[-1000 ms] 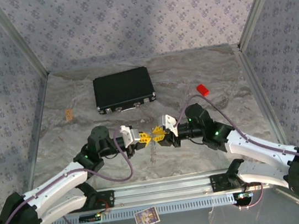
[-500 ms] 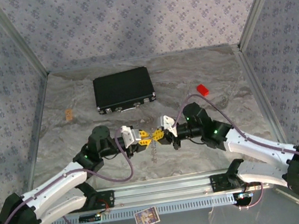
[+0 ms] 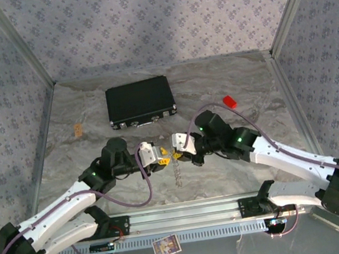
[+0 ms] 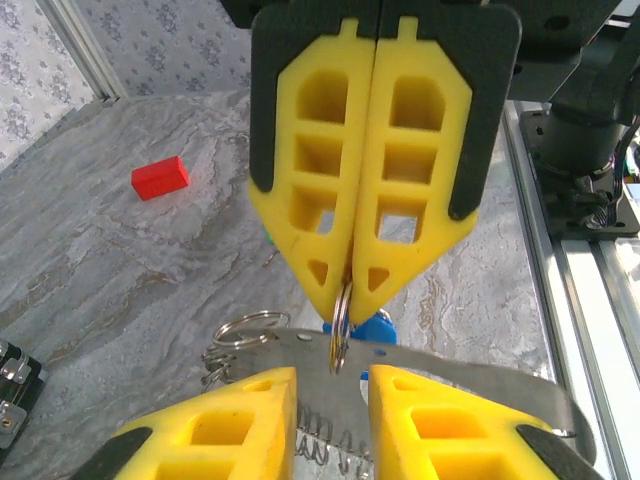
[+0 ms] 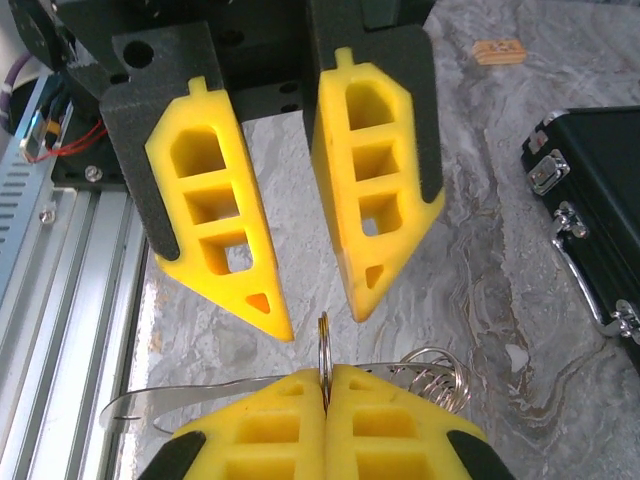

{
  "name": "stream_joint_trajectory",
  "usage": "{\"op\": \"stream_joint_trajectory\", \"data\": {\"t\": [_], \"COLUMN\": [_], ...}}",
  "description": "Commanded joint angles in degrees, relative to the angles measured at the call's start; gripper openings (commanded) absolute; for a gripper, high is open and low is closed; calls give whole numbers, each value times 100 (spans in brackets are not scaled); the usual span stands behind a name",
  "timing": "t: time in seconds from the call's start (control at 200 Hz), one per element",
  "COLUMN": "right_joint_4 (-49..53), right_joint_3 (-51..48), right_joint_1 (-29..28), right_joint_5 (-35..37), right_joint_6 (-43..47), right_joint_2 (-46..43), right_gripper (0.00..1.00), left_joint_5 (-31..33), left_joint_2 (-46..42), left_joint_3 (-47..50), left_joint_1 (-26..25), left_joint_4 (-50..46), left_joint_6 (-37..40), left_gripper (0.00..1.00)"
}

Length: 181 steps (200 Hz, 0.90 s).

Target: Put the keys on the keyring

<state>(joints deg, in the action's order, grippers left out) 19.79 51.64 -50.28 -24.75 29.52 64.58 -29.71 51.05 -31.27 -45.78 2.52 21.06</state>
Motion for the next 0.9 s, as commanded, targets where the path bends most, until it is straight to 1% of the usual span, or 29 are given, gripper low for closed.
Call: {"op": "stream_joint_trajectory", "data": {"t": [0.0, 0.285, 0.36, 0.475, 0.545, 0.625, 0.745, 0.899], "right_joint_4": [314, 465, 456, 466, 316, 39, -396, -968], "right_joint_3": [380, 623, 628, 595, 441, 158, -244, -731], "right_joint_1": [-119, -253, -267, -256, -187, -22, 203, 237], "right_joint_5": [128, 191, 175, 126, 56, -99, -331, -398], "right_joint_6": [297, 425, 443, 451, 383, 229, -118, -611], "right_joint_2": [121, 328, 344, 313, 191, -10, -262, -480], "right_gripper": [0, 0, 0, 0, 14, 23, 26, 27], "left_joint_5": [-241, -368, -362, -325, -314, -298, -327, -388], "left_joint_2": [-16, -45, -42, -65, -102, -145, -174, -171], "left_joint_3": [-231, -187, -187, -185, -170, -107, 127, 524], "left_joint_1": [-45, -44, -37, -45, -38, -45, -45, -43], "left_joint_4": [-38, 90, 99, 99, 123, 226, 722, 1666], "left_joint_6": [122, 117, 129, 165, 179, 155, -111, -701], "left_gripper": [24, 21, 18, 9, 4, 0, 0, 0]}}
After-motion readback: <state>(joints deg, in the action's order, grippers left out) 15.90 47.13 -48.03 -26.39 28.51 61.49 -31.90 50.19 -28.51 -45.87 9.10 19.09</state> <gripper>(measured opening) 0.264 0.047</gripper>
